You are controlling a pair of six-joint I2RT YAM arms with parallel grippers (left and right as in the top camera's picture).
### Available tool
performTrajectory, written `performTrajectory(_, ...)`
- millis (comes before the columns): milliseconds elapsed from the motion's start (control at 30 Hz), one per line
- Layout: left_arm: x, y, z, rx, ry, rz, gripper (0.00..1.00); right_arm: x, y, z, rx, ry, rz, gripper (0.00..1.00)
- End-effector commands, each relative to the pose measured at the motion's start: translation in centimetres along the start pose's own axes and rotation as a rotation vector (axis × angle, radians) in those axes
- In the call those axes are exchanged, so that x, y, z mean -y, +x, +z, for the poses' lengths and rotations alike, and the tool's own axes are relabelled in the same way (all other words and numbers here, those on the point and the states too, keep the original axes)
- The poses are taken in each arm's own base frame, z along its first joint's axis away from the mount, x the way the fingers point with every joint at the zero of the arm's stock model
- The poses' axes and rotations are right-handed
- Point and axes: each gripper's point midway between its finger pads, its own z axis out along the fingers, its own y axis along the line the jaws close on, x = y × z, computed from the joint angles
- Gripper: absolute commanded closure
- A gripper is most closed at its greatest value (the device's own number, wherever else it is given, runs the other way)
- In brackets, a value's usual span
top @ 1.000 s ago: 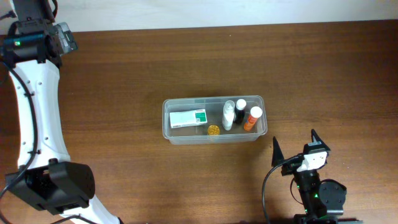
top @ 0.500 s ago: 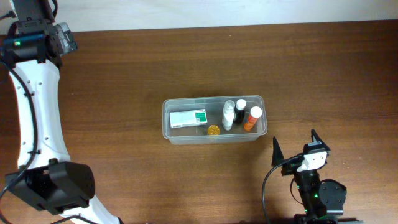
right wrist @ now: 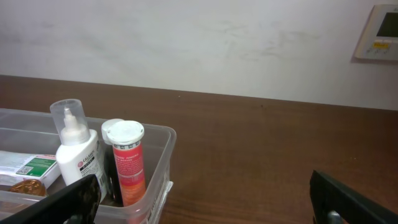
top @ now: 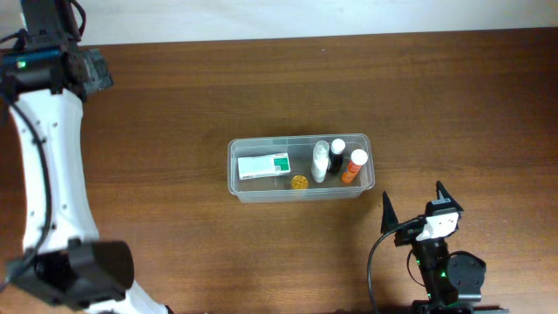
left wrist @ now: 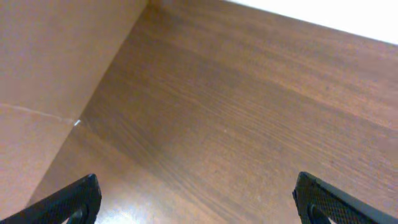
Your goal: Pack container
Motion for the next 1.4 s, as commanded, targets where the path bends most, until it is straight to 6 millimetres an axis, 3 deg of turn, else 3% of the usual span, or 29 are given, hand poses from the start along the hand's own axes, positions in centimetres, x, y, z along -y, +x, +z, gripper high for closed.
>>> performTrajectory(0, -2.6, -1.7, -7.0, 0.147, 0.02, -0.07, 0.01, -0.1, 0.1, 0.0, 0.001, -0.009, 0.009, 0.02)
performTrajectory(133, -4.5, -2.2, -11.5, 0.238, 0.036, -0.112, 0.01, -0.1, 0.1, 0.0, 0.001, -0.009, 0.009, 0.02)
performTrajectory(267, -6.8, -0.4, -16.4, 0.283, 0.062, -0.132, 0.01, -0.1, 0.1, 0.0, 0.001, -0.009, 0.008, 0.02)
performTrajectory(467, -10.2, 1.7, -25.8, 0.487, 0.175, -0.209, 0.01, -0.1, 0.1, 0.0, 0.001, -0.009, 0.009, 0.02)
performTrajectory(567, -10.6, 4.1, -29.6, 0.563, 0.28, -0.213, 0.0, -0.1, 0.1, 0.0, 0.001, -0.009, 0.009, 0.02)
performTrajectory(700, -12.3, 8.5, -32.1, 0.627, 0.302, -0.232, 0.01, -0.1, 0.1, 0.0, 0.001, -0.009, 0.008, 0.02)
performTrajectory(900, -13.4, 14.4, -32.7, 0.738, 0.318, -0.271, 0.01, -0.1, 0.1, 0.0, 0.001, -0.009, 0.009, 0.02)
performTrajectory(1033, -12.5, 17.3, -30.9, 0.834, 0.35, -0.296, 0.0, -0.1, 0.1, 0.0, 0.001, -0.009, 0.009, 0.02)
performTrajectory(1200, -9.8, 18.5, -27.8, 0.91, 0.424, -0.287, 0.01, -0.1, 0.1, 0.0, 0.001, -0.009, 0.009, 0.02)
performTrajectory(1367, -6.7, 18.4, -23.7, 0.984, 0.484, -0.279, 0.01, -0.1, 0.1, 0.0, 0.001, -0.009, 0.009, 0.02)
